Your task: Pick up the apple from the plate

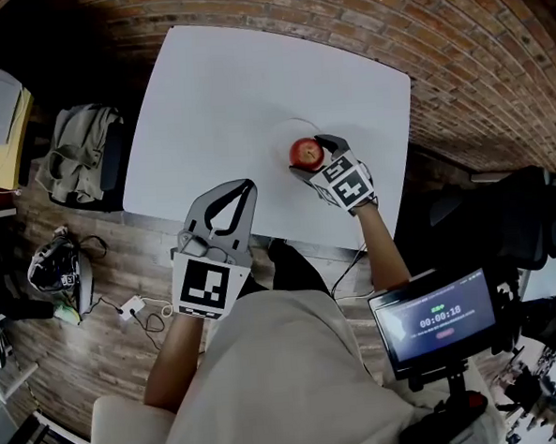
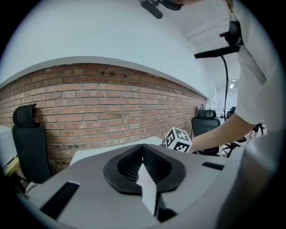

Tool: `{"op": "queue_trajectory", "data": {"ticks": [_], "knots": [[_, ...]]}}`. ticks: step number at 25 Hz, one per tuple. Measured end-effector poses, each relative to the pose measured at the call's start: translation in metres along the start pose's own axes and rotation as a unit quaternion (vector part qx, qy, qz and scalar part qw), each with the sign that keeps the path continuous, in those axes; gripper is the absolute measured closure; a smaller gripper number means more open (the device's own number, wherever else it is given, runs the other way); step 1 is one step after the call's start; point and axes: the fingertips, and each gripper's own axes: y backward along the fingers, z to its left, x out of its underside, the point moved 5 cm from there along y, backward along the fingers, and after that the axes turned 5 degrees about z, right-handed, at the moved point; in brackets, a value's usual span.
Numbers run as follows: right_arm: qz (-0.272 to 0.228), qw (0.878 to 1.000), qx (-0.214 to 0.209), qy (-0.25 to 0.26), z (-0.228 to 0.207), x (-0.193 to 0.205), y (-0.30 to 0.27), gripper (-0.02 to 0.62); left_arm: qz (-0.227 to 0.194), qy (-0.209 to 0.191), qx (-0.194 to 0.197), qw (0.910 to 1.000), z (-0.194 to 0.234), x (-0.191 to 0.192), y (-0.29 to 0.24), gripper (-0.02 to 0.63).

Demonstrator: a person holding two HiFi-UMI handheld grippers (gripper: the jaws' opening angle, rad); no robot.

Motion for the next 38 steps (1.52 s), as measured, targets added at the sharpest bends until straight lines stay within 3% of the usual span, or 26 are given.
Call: {"op": "queue_trajectory", "data": {"ticks": [15,31,38], "knots": [[-0.024,0.999,0.029,-0.016,0.025,-0.006,0.043,0.23,-0.022,-0.016,0.01,0.9996,-0.005,-0.006,0.018,0.601],[-0.109,0.991,0.067,-0.05,0.059,-0.025,0.112,0.23,-0.048,-0.047,0.032,0.9972,-0.016,-0.017,0.037,0.601],[-0.143,0.984,0.078,-0.067,0.074,-0.025,0.141,0.23,-0.063,-0.059,0.024,0.996,-0.012,-0.026,0.05,0.601]]}}
